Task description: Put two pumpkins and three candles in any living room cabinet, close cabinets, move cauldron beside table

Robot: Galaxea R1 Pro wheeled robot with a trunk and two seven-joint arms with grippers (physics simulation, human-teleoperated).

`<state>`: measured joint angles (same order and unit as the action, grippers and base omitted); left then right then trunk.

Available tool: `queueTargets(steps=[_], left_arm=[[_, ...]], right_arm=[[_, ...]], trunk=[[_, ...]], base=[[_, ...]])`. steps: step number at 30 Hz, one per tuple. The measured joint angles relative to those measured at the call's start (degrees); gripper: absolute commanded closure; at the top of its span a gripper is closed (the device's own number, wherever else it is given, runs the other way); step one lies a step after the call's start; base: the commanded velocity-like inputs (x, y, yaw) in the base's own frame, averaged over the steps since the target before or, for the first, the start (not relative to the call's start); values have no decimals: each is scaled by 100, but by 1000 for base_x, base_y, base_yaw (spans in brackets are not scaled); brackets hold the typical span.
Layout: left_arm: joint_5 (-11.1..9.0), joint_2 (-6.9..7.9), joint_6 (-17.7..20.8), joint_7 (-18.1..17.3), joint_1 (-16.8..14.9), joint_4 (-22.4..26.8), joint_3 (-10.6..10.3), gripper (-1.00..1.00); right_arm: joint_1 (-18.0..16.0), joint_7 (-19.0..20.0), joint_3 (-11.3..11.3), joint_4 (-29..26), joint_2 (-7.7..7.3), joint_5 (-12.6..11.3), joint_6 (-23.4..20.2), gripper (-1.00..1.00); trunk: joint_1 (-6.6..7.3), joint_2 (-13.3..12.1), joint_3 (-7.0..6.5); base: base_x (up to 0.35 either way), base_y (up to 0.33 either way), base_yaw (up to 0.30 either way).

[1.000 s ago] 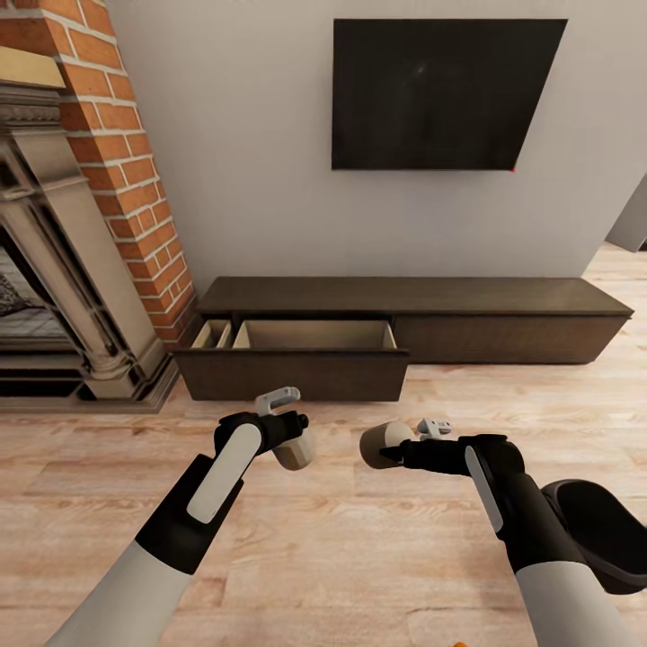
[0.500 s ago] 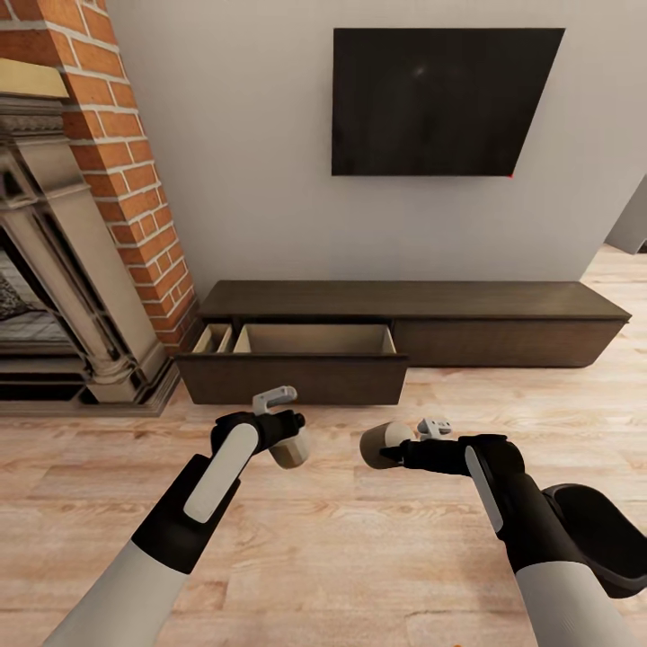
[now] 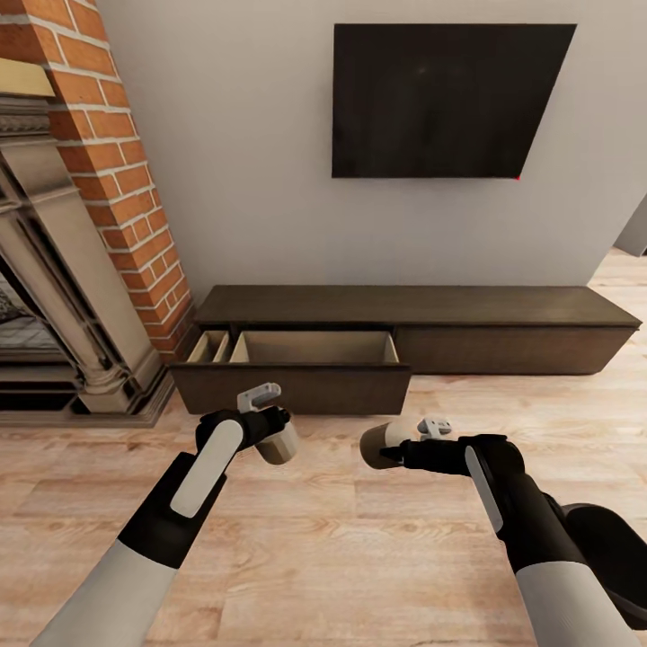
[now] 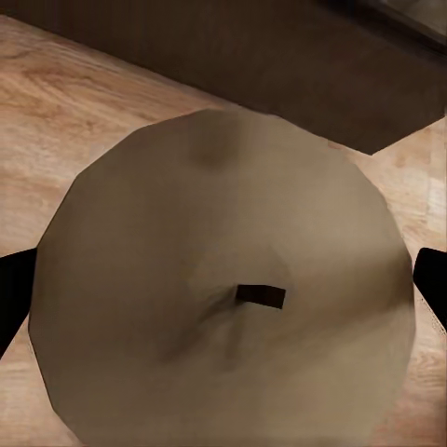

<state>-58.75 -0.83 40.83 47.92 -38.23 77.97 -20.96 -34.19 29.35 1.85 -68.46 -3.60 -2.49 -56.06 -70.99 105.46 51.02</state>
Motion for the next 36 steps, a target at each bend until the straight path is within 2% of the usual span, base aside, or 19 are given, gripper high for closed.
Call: queueTargets(steps=[14, 19, 22, 24, 27, 29, 31, 33, 36], left_arm=[[-24, 5, 8, 4, 0, -16, 30, 100], [-17, -1, 22, 10, -3, 5, 38, 100], [26, 0, 43, 22, -40, 27, 63, 100], [37, 0, 30, 32, -220, 15, 108, 100], [55, 13, 44, 46, -537, 0, 140, 100], [70, 79, 54, 50, -781, -11, 185, 100], [48, 128, 53, 49, -946, -15, 208, 100], [58, 170, 58, 50, -1097, -16, 219, 100], [46, 197, 76, 50, -1183, -19, 222, 100]], right_arm=[[0, 15, 8, 2, -5, -1, 3, 100], [-1, 57, 30, -187, -25, 0, -23, 100], [-14, 45, 48, -392, -34, -12, -69, 100], [-96, 12, 52, -422, -35, -3, -89, 100], [-480, -85, 56, -389, -29, 3, -114, 100], [-876, -299, 57, -321, -28, 33, -150, 100], [-1232, -506, 55, -256, -21, -54, -179, 100], [-1624, -793, 52, 0, -14, 14, -176, 100], [-2083, -1058, 47, 386, 10, -38, -189, 100]], trunk=[[0, 0, 0], [0, 0, 0], [0, 0, 0], [0, 0, -1], [0, 0, -2], [0, -1, -2], [1, 0, -2], [0, 0, -2], [0, 0, -1]], base=[[332, 0, 0], [332, 0, 0], [332, 0, 0], [332, 0, 0], [332, 0, 0], [332, 0, 0], [332, 0, 0], [332, 0, 0], [332, 0, 0]])
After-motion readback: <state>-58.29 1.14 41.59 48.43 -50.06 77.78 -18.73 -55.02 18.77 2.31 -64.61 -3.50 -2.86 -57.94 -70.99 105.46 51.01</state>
